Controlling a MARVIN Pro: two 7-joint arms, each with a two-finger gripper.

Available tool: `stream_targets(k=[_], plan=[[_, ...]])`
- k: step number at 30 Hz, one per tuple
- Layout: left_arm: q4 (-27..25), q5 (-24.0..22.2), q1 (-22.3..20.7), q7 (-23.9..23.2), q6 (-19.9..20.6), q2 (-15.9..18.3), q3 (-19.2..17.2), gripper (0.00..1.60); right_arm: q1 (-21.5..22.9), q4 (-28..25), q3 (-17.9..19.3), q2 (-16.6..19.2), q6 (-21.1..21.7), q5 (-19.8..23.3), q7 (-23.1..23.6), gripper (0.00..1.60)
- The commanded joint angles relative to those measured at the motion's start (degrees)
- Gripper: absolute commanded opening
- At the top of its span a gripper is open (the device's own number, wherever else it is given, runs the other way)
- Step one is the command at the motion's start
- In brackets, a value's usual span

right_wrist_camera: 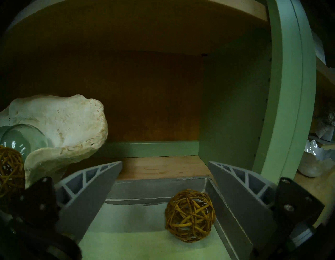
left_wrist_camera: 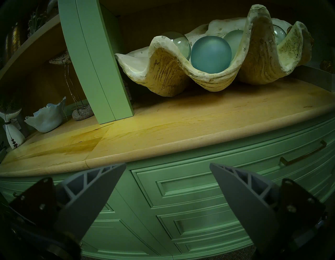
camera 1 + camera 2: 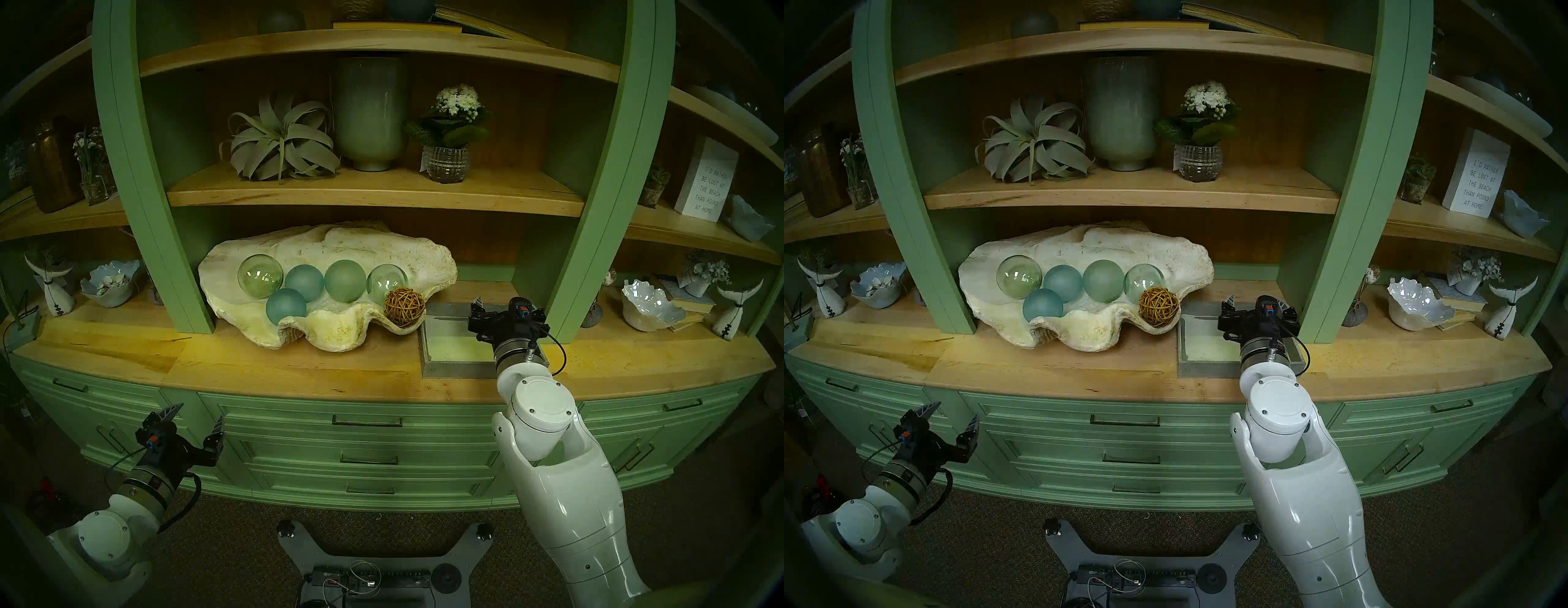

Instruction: Put wooden balls into bowl

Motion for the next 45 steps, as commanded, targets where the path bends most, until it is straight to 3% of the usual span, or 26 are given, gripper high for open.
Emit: stream_targets(k=[1, 28, 45], plan=[[-0.94, 0.14, -0.13, -0.08, -0.99, 0.02, -0.74, 1.6, 2.87, 1.25, 1.06, -0.06, -1.33, 0.34, 0.35, 1.6], [-0.92, 0.11, -0.17, 0.01, -0.9, 0.09, -0.67, 1.6, 9.03, 10.58, 3.94, -0.14, -2.46, 1.68, 1.96, 1.6], [-0.94, 0.1, -0.11, 0.0, -1.0, 0.1, -0.7, 1.6, 8.86, 12.19, 4.49, -0.63, -1.56, 2.83, 2.77, 1.6]])
